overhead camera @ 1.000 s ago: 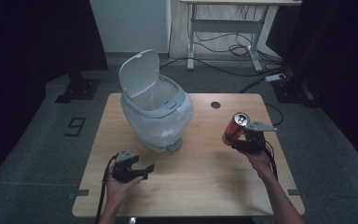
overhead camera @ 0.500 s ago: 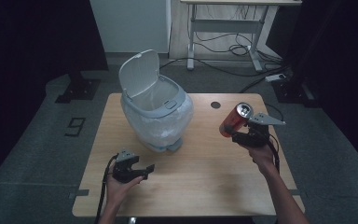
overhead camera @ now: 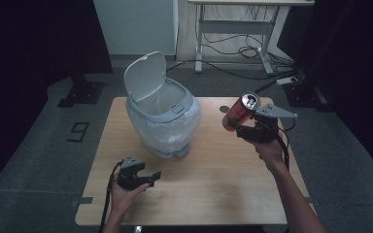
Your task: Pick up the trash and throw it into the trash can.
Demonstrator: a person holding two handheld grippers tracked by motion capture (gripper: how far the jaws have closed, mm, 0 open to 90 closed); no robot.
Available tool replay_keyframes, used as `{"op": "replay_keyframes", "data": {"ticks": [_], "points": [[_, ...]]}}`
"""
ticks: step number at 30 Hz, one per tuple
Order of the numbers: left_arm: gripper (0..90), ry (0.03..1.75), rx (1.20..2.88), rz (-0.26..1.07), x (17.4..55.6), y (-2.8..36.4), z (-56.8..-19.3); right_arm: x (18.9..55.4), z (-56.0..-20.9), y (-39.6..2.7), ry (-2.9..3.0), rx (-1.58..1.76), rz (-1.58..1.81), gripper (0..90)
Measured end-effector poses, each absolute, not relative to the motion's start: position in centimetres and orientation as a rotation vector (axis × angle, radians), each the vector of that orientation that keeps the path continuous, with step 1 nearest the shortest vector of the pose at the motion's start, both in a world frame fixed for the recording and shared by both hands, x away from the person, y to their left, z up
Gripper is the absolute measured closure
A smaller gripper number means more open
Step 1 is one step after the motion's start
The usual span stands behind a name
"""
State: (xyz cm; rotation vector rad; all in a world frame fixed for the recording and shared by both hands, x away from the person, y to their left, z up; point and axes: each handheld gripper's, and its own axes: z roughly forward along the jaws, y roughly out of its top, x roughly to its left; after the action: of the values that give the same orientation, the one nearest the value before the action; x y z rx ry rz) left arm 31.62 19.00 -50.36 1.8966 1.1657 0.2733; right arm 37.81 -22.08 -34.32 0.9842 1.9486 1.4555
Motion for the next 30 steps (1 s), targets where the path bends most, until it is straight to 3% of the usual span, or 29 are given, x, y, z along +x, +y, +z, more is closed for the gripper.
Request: {"op": "replay_keyframes", "data": {"ticks": [30], "points": [[19.3, 1.164, 1.897, 0.261, 31.7, 19.0, -50.4, 38.4, -30.6, -18.6, 1.963, 0.921, 1.494, 33.2]]}}
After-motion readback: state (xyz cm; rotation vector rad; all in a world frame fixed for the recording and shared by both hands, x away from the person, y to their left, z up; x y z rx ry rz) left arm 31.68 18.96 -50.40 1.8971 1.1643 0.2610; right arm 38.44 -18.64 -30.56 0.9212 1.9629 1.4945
